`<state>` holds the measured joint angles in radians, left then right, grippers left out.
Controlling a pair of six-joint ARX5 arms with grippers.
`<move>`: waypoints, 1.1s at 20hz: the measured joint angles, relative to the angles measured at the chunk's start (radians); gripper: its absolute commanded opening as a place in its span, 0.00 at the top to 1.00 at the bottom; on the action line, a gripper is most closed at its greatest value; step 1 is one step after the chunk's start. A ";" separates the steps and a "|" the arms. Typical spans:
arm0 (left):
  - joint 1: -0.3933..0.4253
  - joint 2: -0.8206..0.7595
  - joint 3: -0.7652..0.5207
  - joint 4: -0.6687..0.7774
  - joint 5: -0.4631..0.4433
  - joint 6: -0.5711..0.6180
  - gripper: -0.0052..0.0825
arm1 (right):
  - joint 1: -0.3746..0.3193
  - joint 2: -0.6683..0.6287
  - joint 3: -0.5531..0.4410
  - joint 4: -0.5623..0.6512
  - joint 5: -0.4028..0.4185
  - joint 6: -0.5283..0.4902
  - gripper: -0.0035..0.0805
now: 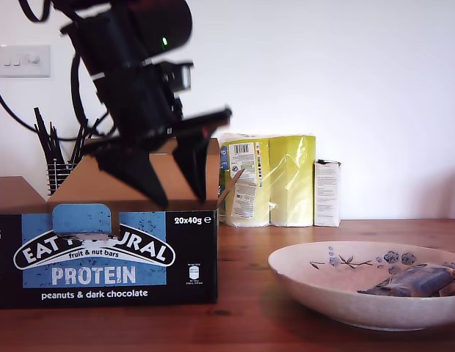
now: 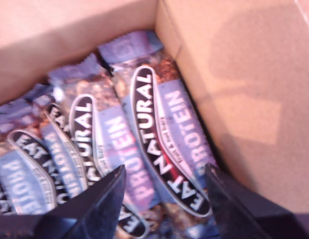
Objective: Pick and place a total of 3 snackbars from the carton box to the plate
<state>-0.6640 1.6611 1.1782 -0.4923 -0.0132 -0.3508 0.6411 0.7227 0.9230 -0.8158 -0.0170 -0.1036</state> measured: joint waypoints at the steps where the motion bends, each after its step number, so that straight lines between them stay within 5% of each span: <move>1: 0.008 -0.026 0.000 -0.005 0.008 -0.005 0.44 | 0.000 0.002 0.000 0.000 0.000 0.000 0.97; 8: 0.062 -0.042 0.002 -0.074 -0.031 -0.006 0.44 | 0.000 0.001 0.000 0.007 0.000 0.000 0.97; 22: 0.077 0.089 0.002 -0.059 0.045 0.011 0.43 | 0.000 0.002 0.000 0.013 -0.001 0.000 0.97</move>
<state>-0.5873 1.7496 1.1797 -0.5510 0.0319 -0.3397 0.6411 0.7242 0.9230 -0.8032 -0.0177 -0.1040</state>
